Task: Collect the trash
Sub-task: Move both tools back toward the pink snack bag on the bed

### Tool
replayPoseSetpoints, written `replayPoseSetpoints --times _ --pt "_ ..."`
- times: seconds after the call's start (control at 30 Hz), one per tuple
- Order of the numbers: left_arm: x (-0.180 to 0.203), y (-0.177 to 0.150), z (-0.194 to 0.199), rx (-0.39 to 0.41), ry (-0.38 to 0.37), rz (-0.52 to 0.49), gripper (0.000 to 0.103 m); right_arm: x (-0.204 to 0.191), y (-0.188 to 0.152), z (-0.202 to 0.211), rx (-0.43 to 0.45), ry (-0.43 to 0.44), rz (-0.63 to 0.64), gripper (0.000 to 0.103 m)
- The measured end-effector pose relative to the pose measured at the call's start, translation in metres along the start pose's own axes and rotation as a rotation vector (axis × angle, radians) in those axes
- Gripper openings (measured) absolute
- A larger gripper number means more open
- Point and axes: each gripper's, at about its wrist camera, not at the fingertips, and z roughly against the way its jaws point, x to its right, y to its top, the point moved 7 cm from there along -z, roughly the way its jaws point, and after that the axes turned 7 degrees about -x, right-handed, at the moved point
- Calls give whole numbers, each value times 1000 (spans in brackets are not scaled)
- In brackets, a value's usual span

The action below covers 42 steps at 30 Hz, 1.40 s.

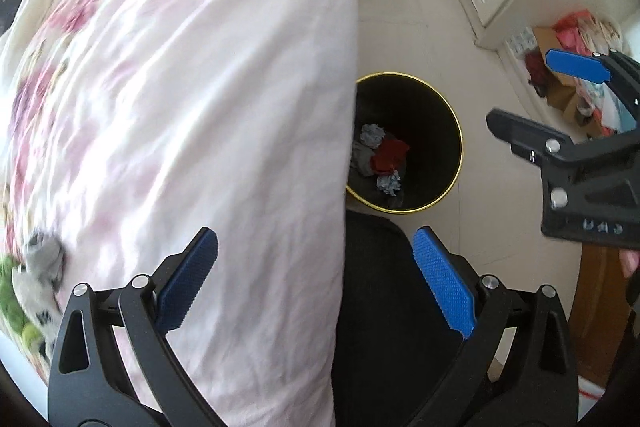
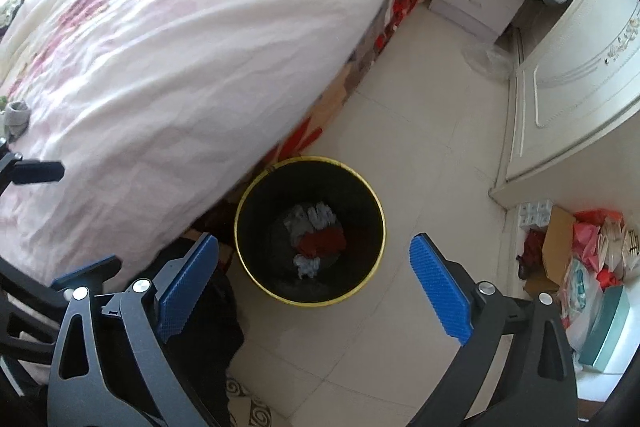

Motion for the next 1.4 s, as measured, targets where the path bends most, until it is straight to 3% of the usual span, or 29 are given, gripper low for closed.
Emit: replayPoseSetpoints --times 0.13,0.27,0.4,0.63,1.4 --pt "-23 -18 13 12 16 67 96 -26 2 11 17 61 37 92" --pt "-48 -38 28 21 22 130 96 -53 3 23 21 40 96 92" --pt "-68 -56 42 30 35 182 96 -83 3 33 17 92 121 92" --pt "-103 -95 65 50 70 253 96 -137 -1 50 29 97 191 92" --pt "-182 -235 90 51 157 376 96 -291 -54 96 54 131 425 92"
